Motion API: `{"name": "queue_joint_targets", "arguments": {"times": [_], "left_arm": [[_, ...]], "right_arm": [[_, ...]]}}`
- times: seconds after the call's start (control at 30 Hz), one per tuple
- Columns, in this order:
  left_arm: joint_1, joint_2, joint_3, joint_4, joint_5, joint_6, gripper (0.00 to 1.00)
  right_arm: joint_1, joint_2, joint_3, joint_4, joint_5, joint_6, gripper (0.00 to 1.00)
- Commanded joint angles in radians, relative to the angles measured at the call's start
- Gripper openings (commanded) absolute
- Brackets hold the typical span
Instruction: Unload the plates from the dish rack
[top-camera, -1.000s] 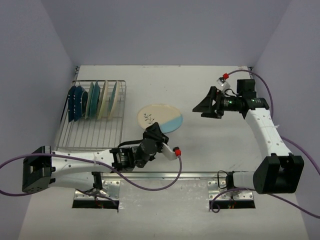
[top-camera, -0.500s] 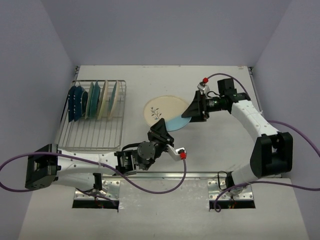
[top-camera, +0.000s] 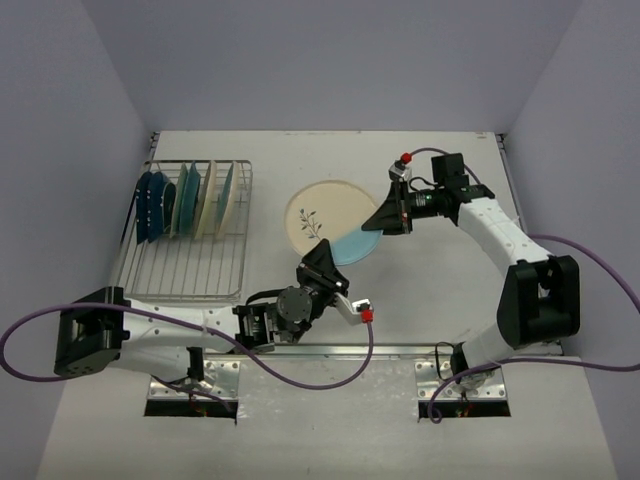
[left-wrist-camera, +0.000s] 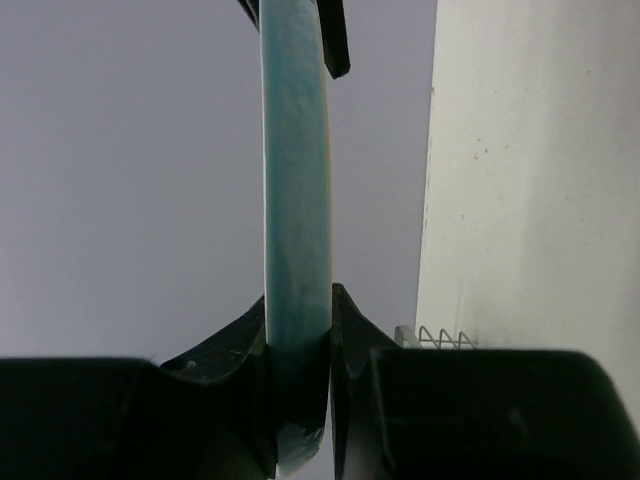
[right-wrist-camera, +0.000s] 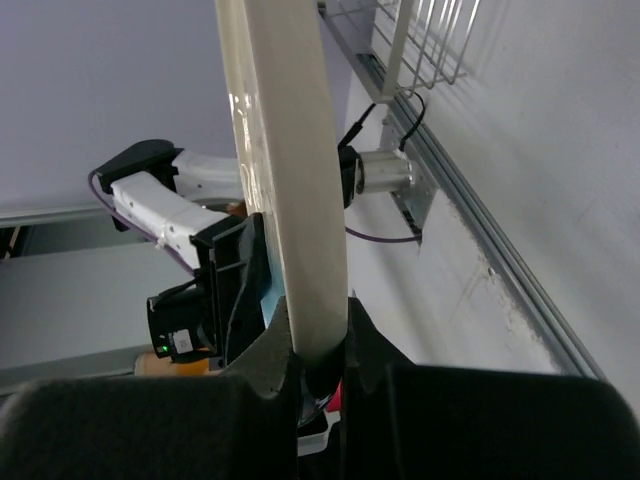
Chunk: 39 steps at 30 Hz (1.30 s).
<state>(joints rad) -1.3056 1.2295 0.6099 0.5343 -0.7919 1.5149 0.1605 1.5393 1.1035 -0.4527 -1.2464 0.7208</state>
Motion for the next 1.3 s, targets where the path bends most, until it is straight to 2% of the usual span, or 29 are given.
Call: {"name": "queue_joint_targets", "arguments": {"times": [0.0, 0.03, 0.13, 0.17, 0.23, 0.33, 0.43, 0.53, 0.6, 0.73, 0.93, 1.1, 1.27], "left_arm": [[-0.006, -0.015, 0.03, 0.168, -0.023, -0.001, 0.34], [-0.006, -0.018, 0.03, 0.165, -0.028, -0.008, 0.49], [0.003, -0.042, 0.013, 0.136, -0.04, -0.035, 0.84], [0.013, -0.052, 0.007, 0.129, -0.045, -0.044, 0.93], [0.04, -0.068, 0.014, 0.108, -0.053, -0.071, 0.99], [0.087, -0.085, 0.044, 0.057, -0.062, -0.113, 1.0], [0.181, -0.104, 0.183, -0.096, -0.072, -0.307, 1.0], [0.266, -0.114, 0.318, -0.349, -0.079, -0.504, 1.0], [0.288, -0.126, 0.366, -0.428, -0.078, -0.598, 1.0], [0.419, -0.153, 0.471, -0.625, -0.046, -0.796, 1.0], [0.507, -0.221, 0.508, -0.749, 0.007, -0.934, 1.0], [0.565, -0.266, 0.502, -0.788, 0.033, -0.986, 1.0], [0.598, -0.279, 0.497, -0.799, 0.05, -1.018, 1.0]], "right_arm": [[0.01, -0.004, 0.011, 0.068, -0.054, -0.014, 0.0], [0.005, -0.004, 0.009, 0.068, -0.054, -0.013, 0.0], [-0.049, 0.002, 0.007, 0.072, -0.059, -0.007, 0.0], [-0.081, 0.009, 0.004, 0.074, -0.06, -0.005, 0.0], [-0.137, 0.027, 0.001, 0.074, -0.066, -0.006, 0.0], [-0.225, 0.063, 0.005, 0.074, -0.057, -0.026, 0.0], [-0.292, 0.116, 0.023, 0.072, 0.031, -0.065, 0.0], [-0.328, 0.187, 0.055, 0.068, 0.118, -0.095, 0.0], [-0.332, 0.206, 0.082, 0.059, 0.165, -0.117, 0.0], [-0.335, 0.32, 0.178, 0.054, 0.239, -0.142, 0.0], [-0.335, 0.47, 0.294, 0.006, 0.27, -0.18, 0.0], [-0.335, 0.508, 0.215, -0.018, 0.282, -0.21, 0.0], [-0.335, 0.502, 0.158, -0.073, 0.482, -0.243, 0.0]]}}
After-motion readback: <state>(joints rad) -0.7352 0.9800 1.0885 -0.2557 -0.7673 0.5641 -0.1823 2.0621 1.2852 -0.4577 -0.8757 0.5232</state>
